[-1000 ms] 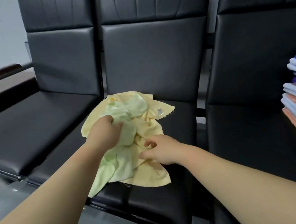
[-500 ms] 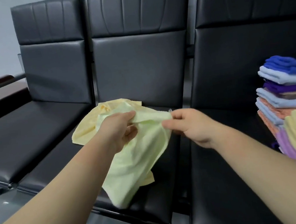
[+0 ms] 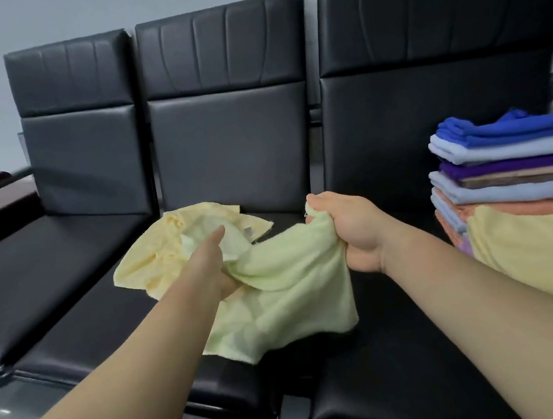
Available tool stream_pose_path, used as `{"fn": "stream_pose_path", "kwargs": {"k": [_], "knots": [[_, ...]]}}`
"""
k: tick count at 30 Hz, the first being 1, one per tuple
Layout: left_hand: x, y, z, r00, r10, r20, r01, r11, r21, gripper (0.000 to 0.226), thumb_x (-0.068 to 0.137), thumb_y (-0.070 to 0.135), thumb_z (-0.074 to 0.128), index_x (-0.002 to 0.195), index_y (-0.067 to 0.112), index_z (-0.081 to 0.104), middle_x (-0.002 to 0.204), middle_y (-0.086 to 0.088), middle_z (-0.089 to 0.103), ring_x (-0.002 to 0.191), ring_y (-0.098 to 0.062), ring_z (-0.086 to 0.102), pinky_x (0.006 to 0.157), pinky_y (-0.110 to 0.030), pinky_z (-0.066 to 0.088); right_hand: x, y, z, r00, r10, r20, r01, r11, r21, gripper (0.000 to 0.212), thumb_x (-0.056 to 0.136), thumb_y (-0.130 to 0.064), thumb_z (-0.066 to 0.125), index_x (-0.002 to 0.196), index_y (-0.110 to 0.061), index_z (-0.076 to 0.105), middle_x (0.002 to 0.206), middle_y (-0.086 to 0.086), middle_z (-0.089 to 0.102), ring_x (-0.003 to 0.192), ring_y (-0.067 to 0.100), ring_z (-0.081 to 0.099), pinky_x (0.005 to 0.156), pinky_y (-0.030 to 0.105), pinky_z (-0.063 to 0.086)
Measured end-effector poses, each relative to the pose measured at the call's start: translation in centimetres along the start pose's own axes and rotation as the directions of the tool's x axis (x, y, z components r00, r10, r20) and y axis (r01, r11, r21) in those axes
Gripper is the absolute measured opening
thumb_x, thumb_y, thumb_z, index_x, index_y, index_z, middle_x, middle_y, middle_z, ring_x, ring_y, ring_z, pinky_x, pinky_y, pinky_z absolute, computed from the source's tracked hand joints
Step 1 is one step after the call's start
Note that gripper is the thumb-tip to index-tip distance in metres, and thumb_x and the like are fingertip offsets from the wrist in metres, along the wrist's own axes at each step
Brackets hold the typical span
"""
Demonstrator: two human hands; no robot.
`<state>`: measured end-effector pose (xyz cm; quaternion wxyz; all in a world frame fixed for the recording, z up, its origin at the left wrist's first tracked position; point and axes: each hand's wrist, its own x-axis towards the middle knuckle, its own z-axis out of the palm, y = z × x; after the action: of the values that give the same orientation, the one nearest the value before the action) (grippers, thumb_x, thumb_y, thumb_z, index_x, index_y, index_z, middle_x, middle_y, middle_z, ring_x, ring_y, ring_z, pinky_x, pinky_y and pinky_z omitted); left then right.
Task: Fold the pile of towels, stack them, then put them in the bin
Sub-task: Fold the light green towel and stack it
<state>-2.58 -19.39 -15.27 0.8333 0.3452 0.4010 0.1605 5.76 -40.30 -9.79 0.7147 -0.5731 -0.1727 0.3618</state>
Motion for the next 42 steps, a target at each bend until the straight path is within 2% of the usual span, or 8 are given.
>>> {"fn": "stream_pose_path", "kwargs": {"k": [6, 11, 15, 20, 24, 33, 37, 42], "knots": [[-1.6, -0.5, 6.7, 0.965, 0.239, 0.110, -0.263, 0.898, 0.354, 0.014, 0.099, 0.004, 0.055, 0.087, 0.008, 0.060, 0.098, -0.018, 0.066, 0.073, -0.023, 0.064, 0.071, -0.034, 0.055, -2.1, -0.8, -4.2, 0.969, -0.144, -0.200, 0.049, 0.907, -0.418, 0.025, 0.104, -0.033, 0.055, 0.090, -0.013, 0.059, 0.084, 0.003, 0.055, 0.075, 0.019, 0.051, 0.072, 0.037, 0.044], [-2.1, -4.6, 12.7, 0.859, 0.074, 0.506, -0.336, 0.827, 0.450, 0.038, 0.099, 0.022, 0.061, 0.136, 0.022, 0.055, 0.128, -0.013, 0.067, 0.111, -0.033, 0.070, 0.091, -0.049, 0.058, -5.4, -2.6, -8.7, 0.827, -0.419, -0.374, 0.084, 0.750, -0.656, 0.037, 0.103, -0.033, 0.053, 0.074, -0.011, 0.044, 0.086, -0.001, 0.060, 0.077, 0.021, 0.052, 0.063, 0.037, 0.040], [-1.8, -9.8, 14.2, 0.851, 0.006, 0.525, -0.486, 0.389, 0.783, 0.064, 0.093, 0.048, 0.065, 0.149, 0.033, 0.039, 0.127, 0.000, 0.062, 0.111, -0.023, 0.065, 0.096, -0.041, 0.055, -6.1, -1.4, -13.9, 0.873, -0.296, -0.388, -0.121, 0.639, -0.759, 0.035, 0.100, -0.032, 0.055, 0.076, -0.006, 0.052, 0.115, 0.021, 0.070, 0.103, 0.043, 0.065, 0.079, 0.050, 0.050], [-1.4, -12.3, 12.4, 0.732, -0.232, 0.641, -0.659, -0.003, 0.752, 0.023, 0.084, 0.038, 0.076, 0.098, 0.022, 0.067, 0.088, 0.005, 0.070, 0.080, -0.016, 0.066, 0.080, -0.033, 0.058, -7.0, 2.6, -15.9, 0.902, -0.243, -0.356, -0.269, 0.327, -0.906, 0.044, 0.096, -0.041, 0.066, 0.136, -0.025, 0.058, 0.138, -0.002, 0.051, 0.120, 0.019, 0.057, 0.093, 0.031, 0.045], [-1.8, -13.7, 9.7, 0.666, -0.415, 0.621, -0.739, -0.252, 0.624, 0.007, 0.090, 0.035, 0.071, 0.094, 0.031, 0.068, 0.093, 0.017, 0.065, 0.090, -0.008, 0.063, 0.089, -0.034, 0.055, -7.5, 4.8, -15.1, 0.948, -0.215, -0.235, -0.174, 0.268, -0.948, 0.014, 0.094, -0.033, 0.068, 0.104, -0.031, 0.058, 0.110, -0.010, 0.060, 0.094, 0.011, 0.060, 0.084, 0.031, 0.051], [0.6, -14.1, 5.6, 0.684, -0.315, 0.658, -0.716, -0.463, 0.523, 0.060, 0.104, 0.045, 0.052, 0.158, 0.032, 0.029, 0.167, 0.011, 0.020, 0.155, -0.011, 0.009, 0.125, -0.029, 0.008, -7.0, 8.6, -14.9, 0.991, 0.097, -0.087, -0.101, 0.152, -0.983, 0.030, 0.094, -0.041, 0.059, 0.122, -0.032, 0.061, 0.125, -0.014, 0.057, 0.114, 0.012, 0.055, 0.100, 0.029, 0.046], [2.0, -13.7, 5.4, 0.755, -0.116, 0.645, -0.597, -0.527, 0.605, 0.056, 0.101, 0.046, 0.050, 0.154, 0.037, 0.035, 0.162, 0.012, 0.026, 0.150, -0.023, 0.021, 0.121, -0.044, 0.025, -5.4, 9.5, -15.6, 1.000, -0.014, -0.028, -0.026, 0.112, -0.993, 0.041, 0.100, -0.046, 0.057, 0.137, -0.028, 0.060, 0.142, -0.016, 0.053, 0.132, 0.011, 0.048, 0.112, 0.031, 0.039], [2.0, -13.8, 5.1, 0.628, -0.070, 0.775, -0.719, -0.432, 0.544, 0.036, 0.090, 0.053, 0.065, 0.121, 0.036, 0.058, 0.124, 0.011, 0.050, 0.121, -0.017, 0.043, 0.104, -0.039, 0.043, -4.3, 10.2, -15.8, 0.979, -0.175, -0.104, -0.095, 0.058, -0.994, 0.020, 0.104, -0.033, 0.055, 0.111, -0.028, 0.073, 0.123, -0.009, 0.058, 0.117, 0.016, 0.051, 0.098, 0.035, 0.048]]}}
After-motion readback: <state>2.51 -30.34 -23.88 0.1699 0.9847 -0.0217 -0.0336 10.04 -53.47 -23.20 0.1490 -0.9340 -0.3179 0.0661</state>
